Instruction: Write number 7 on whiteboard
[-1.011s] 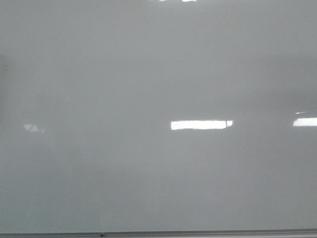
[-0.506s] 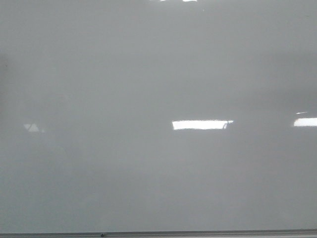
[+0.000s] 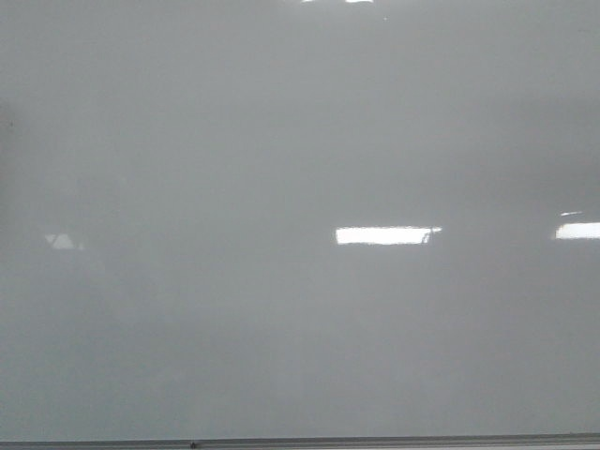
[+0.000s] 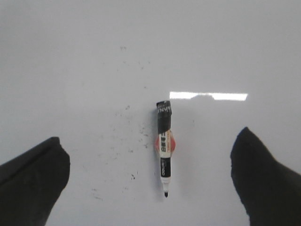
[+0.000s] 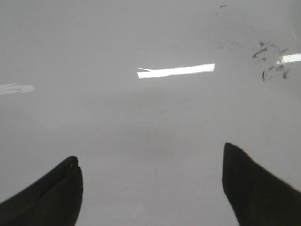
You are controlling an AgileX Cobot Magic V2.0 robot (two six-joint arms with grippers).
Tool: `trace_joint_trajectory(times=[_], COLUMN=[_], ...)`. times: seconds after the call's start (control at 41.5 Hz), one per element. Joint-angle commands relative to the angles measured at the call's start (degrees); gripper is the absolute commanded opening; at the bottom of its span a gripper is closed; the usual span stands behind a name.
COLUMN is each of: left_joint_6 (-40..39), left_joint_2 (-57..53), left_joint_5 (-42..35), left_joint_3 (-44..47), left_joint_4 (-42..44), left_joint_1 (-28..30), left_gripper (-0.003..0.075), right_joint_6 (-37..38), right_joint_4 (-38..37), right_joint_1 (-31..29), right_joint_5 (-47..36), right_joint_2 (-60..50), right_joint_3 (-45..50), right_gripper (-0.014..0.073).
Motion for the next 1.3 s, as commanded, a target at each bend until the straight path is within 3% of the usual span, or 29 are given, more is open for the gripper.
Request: trace_joint_trajectory(times=[0.0, 0.313, 0.626, 0.795, 1.108, 1.276], left_joint_6=[-0.3, -0.02, 0.04, 0.04, 0.04, 0.04], left_joint_2=[7.17, 33.05, 49.41, 56.93, 63.41, 64.64], left_joint_5=[-3.37, -1.86, -15.61, -24.57, -33.82, -35.57], left_joint_3=[-1.83, -6.77, -9.78, -11.75, -12.8, -12.8], left_joint_4=[-0.35, -3.45, -2.83, 2.04, 2.36, 2.36], left_joint_1=[0.08, -0.13, -4.26, -5.68, -5.16, -5.16], left_gripper=[0.0669, 0.0669, 0.0669, 0.0669, 0.0667, 0.0551], right_joint_6=[-0.16, -0.16, -0.16, -0.16, -0.16, -0.16], right_joint_4=[-0.29, -0.29, -0.29, -0.29, -0.29, -0.29], right_joint_1=[0.17, 0.17, 0.17, 0.17, 0.17, 0.17], right_joint_5=[-4.06, -4.06, -4.06, -4.06, -4.06, -4.11], right_joint_2=[0.9, 0.9, 0.9, 0.9, 0.9, 0.9], right_joint_3=[-2.03, -2.03, -2.03, -2.03, -2.03, -2.03], right_gripper=[0.0633, 0.0633, 0.0633, 0.0633, 0.0633, 0.0633])
